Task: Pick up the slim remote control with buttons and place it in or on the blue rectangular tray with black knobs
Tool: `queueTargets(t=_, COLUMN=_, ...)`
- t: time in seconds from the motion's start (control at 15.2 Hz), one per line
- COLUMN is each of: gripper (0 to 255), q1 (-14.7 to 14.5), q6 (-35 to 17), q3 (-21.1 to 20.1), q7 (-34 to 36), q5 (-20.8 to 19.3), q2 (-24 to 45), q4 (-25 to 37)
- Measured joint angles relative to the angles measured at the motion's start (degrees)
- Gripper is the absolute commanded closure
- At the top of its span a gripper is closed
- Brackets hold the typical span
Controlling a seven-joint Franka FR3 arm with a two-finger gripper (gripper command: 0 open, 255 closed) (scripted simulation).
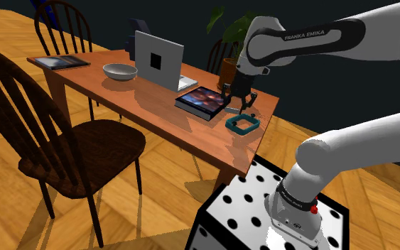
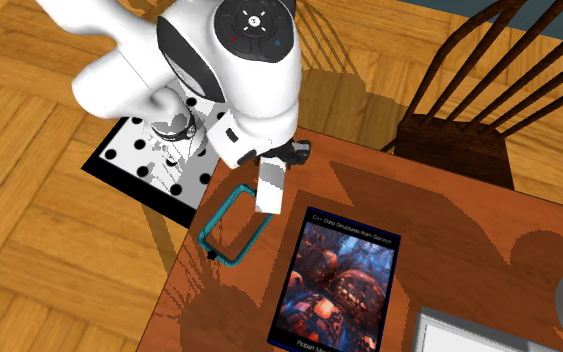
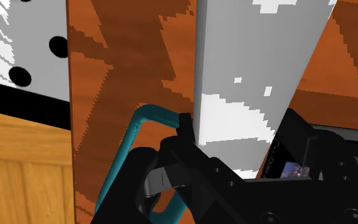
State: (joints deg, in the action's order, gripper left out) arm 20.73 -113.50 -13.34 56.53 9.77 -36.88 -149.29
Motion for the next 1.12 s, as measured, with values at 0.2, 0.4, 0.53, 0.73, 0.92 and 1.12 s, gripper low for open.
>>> queueTargets(t=0.2, gripper=255, q1=2.3, q6=0.8, q3=3.8, q7=-4.4, q5=-2.4, q2=-0.3, q4=0.2)
queueTargets(t=0.4, gripper=255, q1=4.7, q6=0.2, q3=7.5, q7=-8.8, q5=-4.8, q2=0.9, q4=0.5)
queueTargets(t=0.53, gripper=255, q1=6.3, q6=-0.2, q3=9.8, q7=-11.6, q5=-6.3, q2=2.1, q4=1.1)
queueTargets(t=0.73, gripper=255, q1=7.7, q6=-1.3, q3=12.1, q7=-14.5, q5=-7.7, q2=3.3, q4=1.3)
queueTargets(t=0.92, gripper=255, q1=7.9, q6=-3.7, q3=12.3, q7=-14.9, q5=-7.9, q2=4.5, q4=0.0)
queueTargets(t=1.12, gripper=255, q1=7.9, q6=-6.2, q3=12.3, q7=-15.0, q5=-7.9, q2=5.4, q4=-1.5)
